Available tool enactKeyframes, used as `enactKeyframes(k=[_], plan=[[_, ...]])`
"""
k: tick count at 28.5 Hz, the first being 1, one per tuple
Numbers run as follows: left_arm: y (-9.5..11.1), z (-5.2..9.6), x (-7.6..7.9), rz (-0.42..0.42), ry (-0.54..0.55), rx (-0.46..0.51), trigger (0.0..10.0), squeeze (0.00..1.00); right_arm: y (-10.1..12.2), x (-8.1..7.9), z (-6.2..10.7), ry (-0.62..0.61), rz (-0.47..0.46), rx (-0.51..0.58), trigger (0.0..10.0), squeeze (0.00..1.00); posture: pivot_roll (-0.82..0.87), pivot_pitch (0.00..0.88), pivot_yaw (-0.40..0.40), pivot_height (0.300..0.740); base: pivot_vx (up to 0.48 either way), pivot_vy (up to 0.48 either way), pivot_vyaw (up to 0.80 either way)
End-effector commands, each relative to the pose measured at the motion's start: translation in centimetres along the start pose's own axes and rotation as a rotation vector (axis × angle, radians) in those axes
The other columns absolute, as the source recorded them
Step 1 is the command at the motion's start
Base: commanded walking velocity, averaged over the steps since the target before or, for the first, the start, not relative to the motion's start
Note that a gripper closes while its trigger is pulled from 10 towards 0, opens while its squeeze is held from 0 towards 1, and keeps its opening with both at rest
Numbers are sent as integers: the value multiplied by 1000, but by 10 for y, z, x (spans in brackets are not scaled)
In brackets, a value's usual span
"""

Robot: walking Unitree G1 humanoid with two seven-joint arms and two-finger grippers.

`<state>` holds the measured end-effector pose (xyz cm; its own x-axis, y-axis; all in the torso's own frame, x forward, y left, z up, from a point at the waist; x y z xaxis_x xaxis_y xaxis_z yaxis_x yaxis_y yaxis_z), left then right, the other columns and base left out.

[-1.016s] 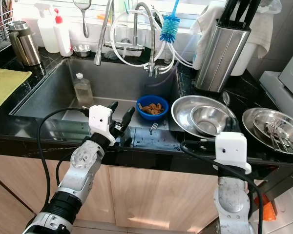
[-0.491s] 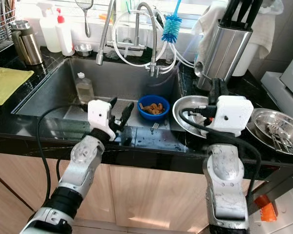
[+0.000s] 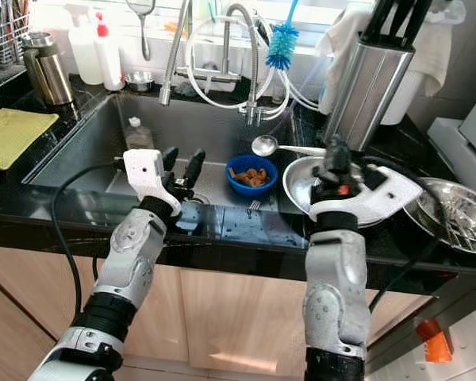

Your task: Kitchen organization

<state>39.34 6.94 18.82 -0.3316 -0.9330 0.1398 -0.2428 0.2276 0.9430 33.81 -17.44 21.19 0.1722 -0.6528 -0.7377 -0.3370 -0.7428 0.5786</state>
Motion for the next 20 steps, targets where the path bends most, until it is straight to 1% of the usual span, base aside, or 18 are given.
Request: enactKeyframes(k=[1,4,5,6,8,12,15,16,19,20], plan=[[8,-4,5,29,-18,16,10000,0,-5,2,3,-10,-72,-8,10000,0,89,0,-85,740,0,0,0],[6,-6,3,100,-9,-7,10000,0,2,11,5,-20,-224,28,10000,0,91,0,-84,740,0,0,0],[7,-7,1,156,3,-18,10000,0,8,22,8,-32,-321,63,10000,0,93,0,-85,740,0,0,0],[7,-7,1,156,3,-18,10000,0,8,22,8,-32,-321,63,10000,0,93,0,-85,740,0,0,0],[9,-9,0,195,6,-26,10000,0,11,26,11,-28,-370,83,10000,0,94,0,-85,740,0,0,0],[12,-12,-2,286,14,-39,10000,0,12,27,18,10,-455,92,10000,0,93,0,-85,740,0,0,0],[14,-14,-3,342,13,-41,10000,0,10,31,21,11,-477,89,10000,0,92,0,-85,740,0,0,0],[16,-15,1,394,-11,-48,10000,0,9,35,23,0,-506,95,10000,0,95,0,-86,740,0,0,0],[18,-15,4,420,-37,-53,10000,0,8,38,24,-4,-523,97,10000,0,96,0,-87,740,0,0,0],[22,-15,13,419,-109,-57,10000,0,7,38,24,-1,-527,93,10000,0,95,0,-87,740,0,0,0]])
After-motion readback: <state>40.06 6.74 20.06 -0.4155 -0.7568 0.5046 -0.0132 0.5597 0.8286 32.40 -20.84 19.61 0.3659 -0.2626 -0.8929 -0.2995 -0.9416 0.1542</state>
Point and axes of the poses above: a point about 5 cm out from each wrist's last joint towards the gripper, its own z axis pointing back from the gripper into the wrist, its own y axis along the axis of the wrist's last joint, x = y × z, the point moved 5 cm from there along -z, pointing out of the wrist towards the gripper, and after that the axes turned 6 degrees about -z, right-handed, at the moved point
